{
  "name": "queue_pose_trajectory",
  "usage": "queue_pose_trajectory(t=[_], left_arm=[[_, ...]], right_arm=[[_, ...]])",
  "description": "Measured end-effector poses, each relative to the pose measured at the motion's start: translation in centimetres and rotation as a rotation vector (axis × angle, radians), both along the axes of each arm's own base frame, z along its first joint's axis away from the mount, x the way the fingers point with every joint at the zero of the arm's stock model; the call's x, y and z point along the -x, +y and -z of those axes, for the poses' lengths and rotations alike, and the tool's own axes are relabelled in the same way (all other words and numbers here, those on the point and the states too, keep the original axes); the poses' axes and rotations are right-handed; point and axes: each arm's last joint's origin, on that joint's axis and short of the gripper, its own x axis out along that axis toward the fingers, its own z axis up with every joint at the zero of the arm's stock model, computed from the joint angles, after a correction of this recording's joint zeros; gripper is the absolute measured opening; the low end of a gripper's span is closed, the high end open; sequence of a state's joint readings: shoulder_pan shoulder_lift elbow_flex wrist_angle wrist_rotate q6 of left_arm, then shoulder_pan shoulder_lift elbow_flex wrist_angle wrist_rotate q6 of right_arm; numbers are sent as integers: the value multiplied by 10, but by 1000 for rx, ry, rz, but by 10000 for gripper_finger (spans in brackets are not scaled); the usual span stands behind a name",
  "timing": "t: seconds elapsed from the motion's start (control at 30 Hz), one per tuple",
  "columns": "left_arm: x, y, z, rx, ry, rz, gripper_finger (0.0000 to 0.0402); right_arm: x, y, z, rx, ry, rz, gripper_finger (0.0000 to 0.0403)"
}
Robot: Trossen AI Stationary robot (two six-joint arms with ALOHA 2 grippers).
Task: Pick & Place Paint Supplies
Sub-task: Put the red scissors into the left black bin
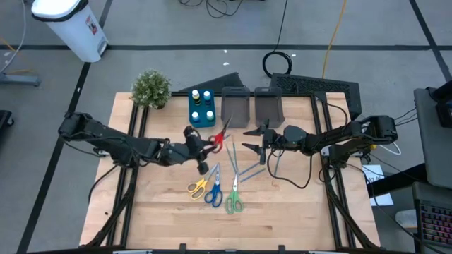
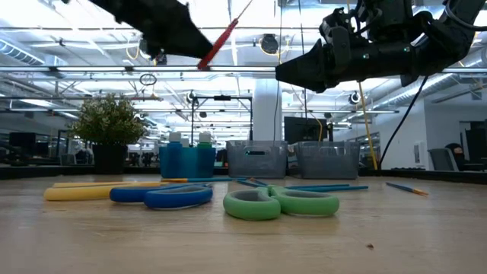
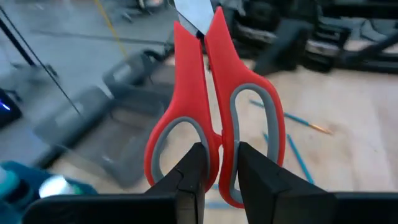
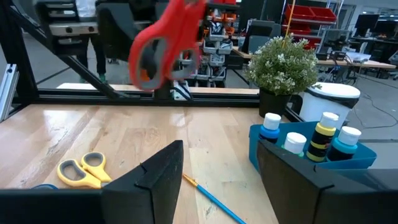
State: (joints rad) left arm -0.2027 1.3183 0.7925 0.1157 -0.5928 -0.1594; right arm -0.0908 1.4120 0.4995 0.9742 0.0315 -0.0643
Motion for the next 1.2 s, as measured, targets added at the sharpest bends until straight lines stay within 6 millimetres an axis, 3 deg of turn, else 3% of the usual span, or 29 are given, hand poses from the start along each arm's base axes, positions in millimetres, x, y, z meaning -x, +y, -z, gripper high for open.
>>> queue_pose_trajectory(t=[0.27,0.43,0.67,0.87,1.2], left_arm=[[-26,28,9,-183,-59,-157,71],[-37,40,19,-250,-44,-189,71],[-44,55,29,-323,0,-245,71],[-46,64,29,-357,7,-247,71],[-45,67,30,-367,28,-253,71]], right_arm=[[0,-2,-5,4,-54,65,196],[2,-6,-11,-136,-150,181,198],[-3,-13,-25,-207,-227,188,237],[-31,-23,-34,-199,-220,211,262],[-80,-45,-28,-225,-221,251,250]])
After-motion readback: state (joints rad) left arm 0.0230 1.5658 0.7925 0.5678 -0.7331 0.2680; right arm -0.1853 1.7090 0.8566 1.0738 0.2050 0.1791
